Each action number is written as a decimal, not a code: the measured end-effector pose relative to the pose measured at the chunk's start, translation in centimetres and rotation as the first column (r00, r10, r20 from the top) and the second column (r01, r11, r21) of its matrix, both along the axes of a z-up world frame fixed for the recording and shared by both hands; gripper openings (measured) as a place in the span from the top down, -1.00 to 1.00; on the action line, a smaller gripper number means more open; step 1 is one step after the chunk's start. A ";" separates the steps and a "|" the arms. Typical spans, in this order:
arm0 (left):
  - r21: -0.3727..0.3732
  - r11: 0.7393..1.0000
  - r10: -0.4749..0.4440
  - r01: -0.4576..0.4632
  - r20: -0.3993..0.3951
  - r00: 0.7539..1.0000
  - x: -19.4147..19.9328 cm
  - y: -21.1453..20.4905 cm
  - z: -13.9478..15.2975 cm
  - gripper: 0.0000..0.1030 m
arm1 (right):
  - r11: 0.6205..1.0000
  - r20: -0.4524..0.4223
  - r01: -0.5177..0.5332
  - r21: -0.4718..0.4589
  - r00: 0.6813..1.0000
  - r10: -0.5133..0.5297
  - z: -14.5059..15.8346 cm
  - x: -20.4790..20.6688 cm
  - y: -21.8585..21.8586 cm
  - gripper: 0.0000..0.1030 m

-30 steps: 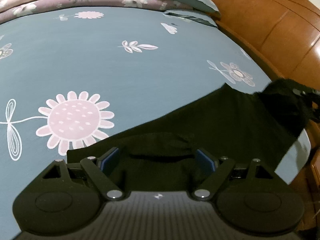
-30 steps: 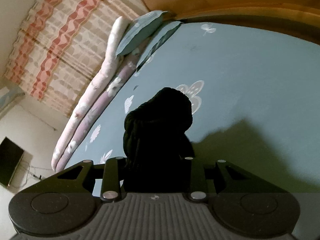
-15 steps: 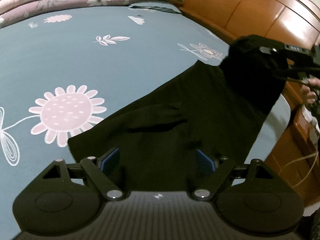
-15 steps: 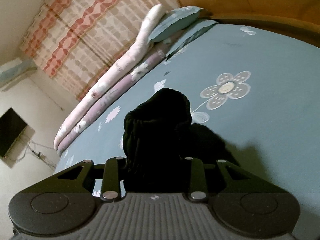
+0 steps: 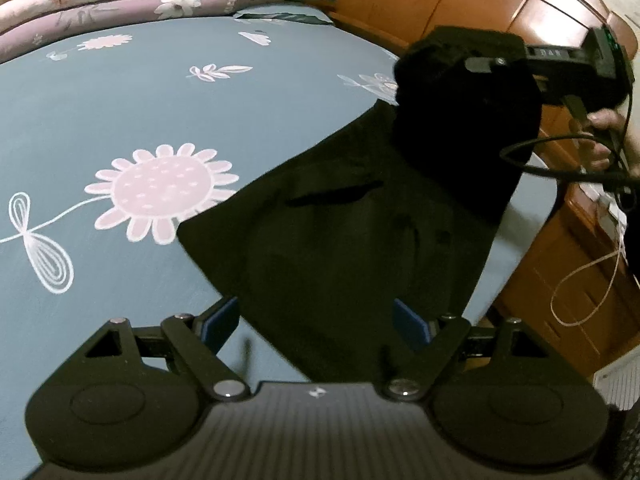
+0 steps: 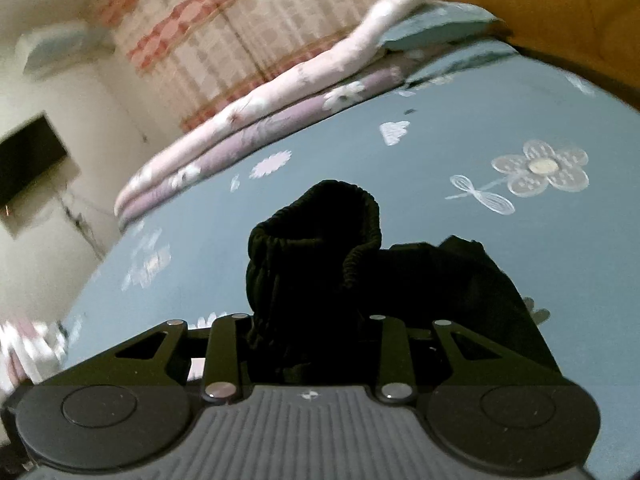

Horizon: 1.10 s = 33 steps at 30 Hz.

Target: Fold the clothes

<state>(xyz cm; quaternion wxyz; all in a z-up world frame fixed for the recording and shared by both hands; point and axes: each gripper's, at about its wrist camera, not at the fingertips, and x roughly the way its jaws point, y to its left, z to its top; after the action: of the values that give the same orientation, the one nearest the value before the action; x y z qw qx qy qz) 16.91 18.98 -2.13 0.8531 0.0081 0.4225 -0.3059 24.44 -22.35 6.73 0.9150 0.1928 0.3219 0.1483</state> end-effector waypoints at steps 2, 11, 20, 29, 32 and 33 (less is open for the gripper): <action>-0.003 1.000 -0.017 0.017 0.008 1.000 -0.4 0.6 -0.3 -0.62 | 0.999 0.012 -0.020 -0.047 1.000 0.020 0.1 -0.3 1.8 0.31; -0.008 0.998 -0.059 0.060 0.041 0.997 -1.9 3.7 -1.7 -0.62 | 0.946 0.101 -0.066 -0.317 0.990 0.103 0.2 -2.1 10.2 0.31; -0.025 0.995 -0.090 0.092 0.061 0.994 -2.4 5.8 -2.7 -0.62 | 0.853 0.173 -0.077 -0.516 0.966 0.192 0.1 -5.7 15.7 0.32; -0.048 0.992 -0.114 0.118 0.086 0.990 -2.1 6.4 -3.0 -0.62 | 0.633 0.155 -0.090 -0.769 0.934 0.322 -1.4 -7.9 21.3 0.32; -0.052 0.991 -0.118 0.123 0.086 0.989 -2.1 6.5 -3.3 -0.62 | 0.552 0.126 -0.104 -0.827 0.923 0.363 -2.3 -7.8 23.1 0.32; -0.052 0.991 -0.120 0.124 0.086 0.989 -2.1 6.6 -3.4 -0.62 | 0.536 0.121 -0.106 -0.837 0.920 0.372 -2.6 -7.8 23.6 0.32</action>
<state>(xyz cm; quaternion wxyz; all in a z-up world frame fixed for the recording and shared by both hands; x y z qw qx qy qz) 14.82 25.56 -5.49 0.8495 0.0223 0.3765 -0.3688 16.63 1.25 4.15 0.9058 -0.3213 0.2417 0.1338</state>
